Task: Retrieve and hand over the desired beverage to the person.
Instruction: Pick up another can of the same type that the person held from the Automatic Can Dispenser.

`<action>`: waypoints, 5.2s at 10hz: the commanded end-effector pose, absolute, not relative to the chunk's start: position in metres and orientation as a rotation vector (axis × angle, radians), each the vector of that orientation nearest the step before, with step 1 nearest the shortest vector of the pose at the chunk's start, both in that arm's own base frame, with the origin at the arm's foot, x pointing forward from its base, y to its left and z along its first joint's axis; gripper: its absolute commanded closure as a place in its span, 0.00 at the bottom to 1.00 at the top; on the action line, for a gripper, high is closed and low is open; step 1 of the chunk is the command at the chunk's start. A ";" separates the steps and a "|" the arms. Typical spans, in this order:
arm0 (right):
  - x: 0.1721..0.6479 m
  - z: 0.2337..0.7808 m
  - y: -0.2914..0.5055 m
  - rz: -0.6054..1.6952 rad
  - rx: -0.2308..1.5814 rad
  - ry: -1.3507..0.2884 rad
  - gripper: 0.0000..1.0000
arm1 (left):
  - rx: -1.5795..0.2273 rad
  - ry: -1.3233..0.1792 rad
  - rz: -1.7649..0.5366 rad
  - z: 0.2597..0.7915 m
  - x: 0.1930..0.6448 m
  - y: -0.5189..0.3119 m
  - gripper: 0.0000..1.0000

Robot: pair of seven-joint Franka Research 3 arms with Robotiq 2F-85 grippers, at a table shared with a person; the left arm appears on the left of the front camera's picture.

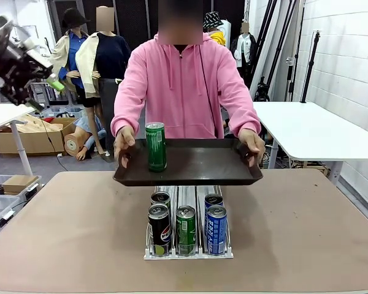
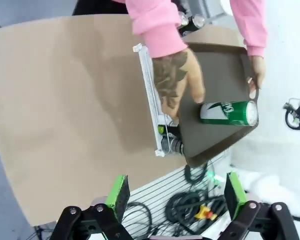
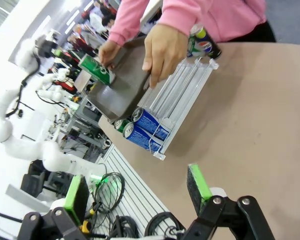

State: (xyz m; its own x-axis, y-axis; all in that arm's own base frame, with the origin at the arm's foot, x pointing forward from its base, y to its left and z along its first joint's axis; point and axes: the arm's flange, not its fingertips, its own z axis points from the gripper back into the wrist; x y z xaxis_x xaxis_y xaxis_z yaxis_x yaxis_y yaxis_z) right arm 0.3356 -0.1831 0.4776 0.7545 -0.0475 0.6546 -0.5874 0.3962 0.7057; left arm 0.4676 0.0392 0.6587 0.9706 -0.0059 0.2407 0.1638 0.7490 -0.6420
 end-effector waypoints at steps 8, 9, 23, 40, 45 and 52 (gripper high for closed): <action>0.336 0.478 -0.183 0.384 1.137 -0.669 0.00 | -1.208 -0.387 0.254 0.504 0.433 0.166 0.00; 0.336 0.478 -0.183 0.384 1.137 -0.669 0.00 | -1.208 -0.376 0.267 0.502 0.436 0.168 0.00; 0.336 0.478 -0.183 0.384 1.137 -0.669 0.00 | -1.177 -0.377 0.267 0.498 0.429 0.171 0.00; 0.336 0.478 -0.183 0.384 1.137 -0.669 0.00 | -1.177 -0.377 0.267 0.498 0.429 0.171 0.00; 0.336 0.478 -0.183 0.384 1.137 -0.669 0.00 | -1.177 -0.377 0.267 0.498 0.429 0.171 0.00; 0.336 0.478 -0.183 0.384 1.137 -0.669 0.00 | -1.185 -0.362 0.262 0.496 0.430 0.171 0.00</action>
State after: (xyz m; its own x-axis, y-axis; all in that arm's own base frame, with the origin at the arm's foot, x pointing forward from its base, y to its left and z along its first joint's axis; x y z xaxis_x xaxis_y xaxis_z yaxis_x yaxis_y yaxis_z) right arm 0.3356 -0.1832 0.4776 0.7546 -0.0474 0.6544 -0.5872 0.3962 0.7059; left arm 0.4319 0.1703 0.4948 0.9119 0.3881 0.1337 -0.0157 0.3586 -0.9334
